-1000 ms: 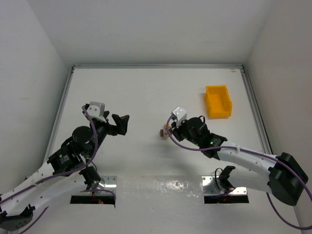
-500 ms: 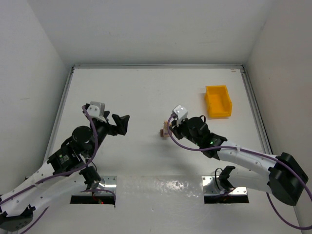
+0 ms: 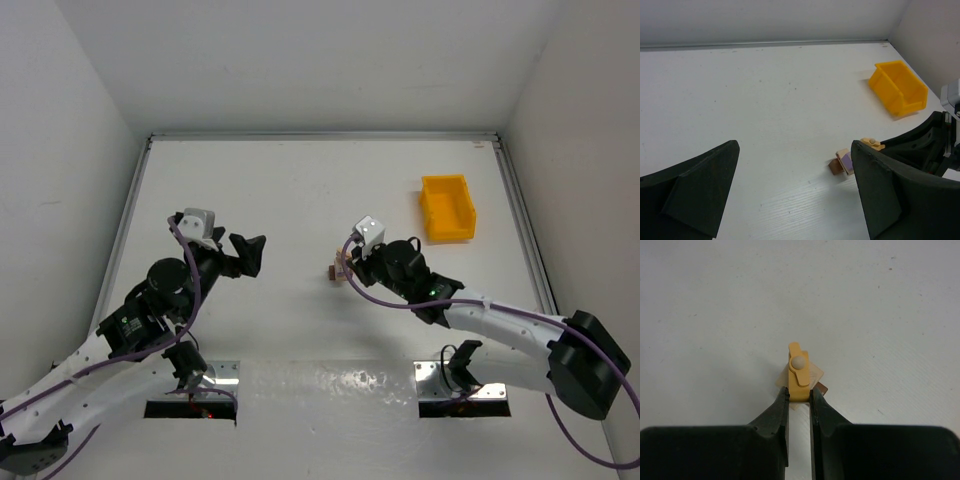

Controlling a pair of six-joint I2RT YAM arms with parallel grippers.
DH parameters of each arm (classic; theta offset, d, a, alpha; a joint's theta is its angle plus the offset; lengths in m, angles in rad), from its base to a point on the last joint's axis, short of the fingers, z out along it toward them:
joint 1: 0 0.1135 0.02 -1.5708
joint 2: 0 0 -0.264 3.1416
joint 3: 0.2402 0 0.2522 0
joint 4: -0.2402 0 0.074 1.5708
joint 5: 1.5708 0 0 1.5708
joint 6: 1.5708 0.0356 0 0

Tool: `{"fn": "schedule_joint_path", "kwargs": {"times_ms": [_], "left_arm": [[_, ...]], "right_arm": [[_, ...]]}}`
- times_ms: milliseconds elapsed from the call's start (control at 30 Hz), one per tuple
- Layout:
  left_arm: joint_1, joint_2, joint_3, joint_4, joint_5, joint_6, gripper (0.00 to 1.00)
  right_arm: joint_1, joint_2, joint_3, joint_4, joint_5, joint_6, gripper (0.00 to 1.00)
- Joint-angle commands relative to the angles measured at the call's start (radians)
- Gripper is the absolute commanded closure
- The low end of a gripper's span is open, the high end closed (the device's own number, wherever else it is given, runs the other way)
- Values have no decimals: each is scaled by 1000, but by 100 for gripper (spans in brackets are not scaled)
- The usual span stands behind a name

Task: Build the wood block tower

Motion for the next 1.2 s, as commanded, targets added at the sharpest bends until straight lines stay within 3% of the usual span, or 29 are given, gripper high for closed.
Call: {"fn": "schedule_joint_path", "kwargs": {"times_ms": [0, 1000, 1100, 1167], "left_arm": [[11, 1, -2, 36, 6, 10, 9], [14, -1, -4, 36, 9, 8, 9], [14, -1, -4, 36, 9, 8, 9], [14, -2, -4, 36, 11, 8, 9]], "right_arm": [[1, 7, -3, 65, -3, 20, 100], [1, 1, -26, 70, -18, 36, 99], [1, 0, -28, 70, -18, 36, 96], [1, 0, -28, 71, -20, 37, 89]]}}
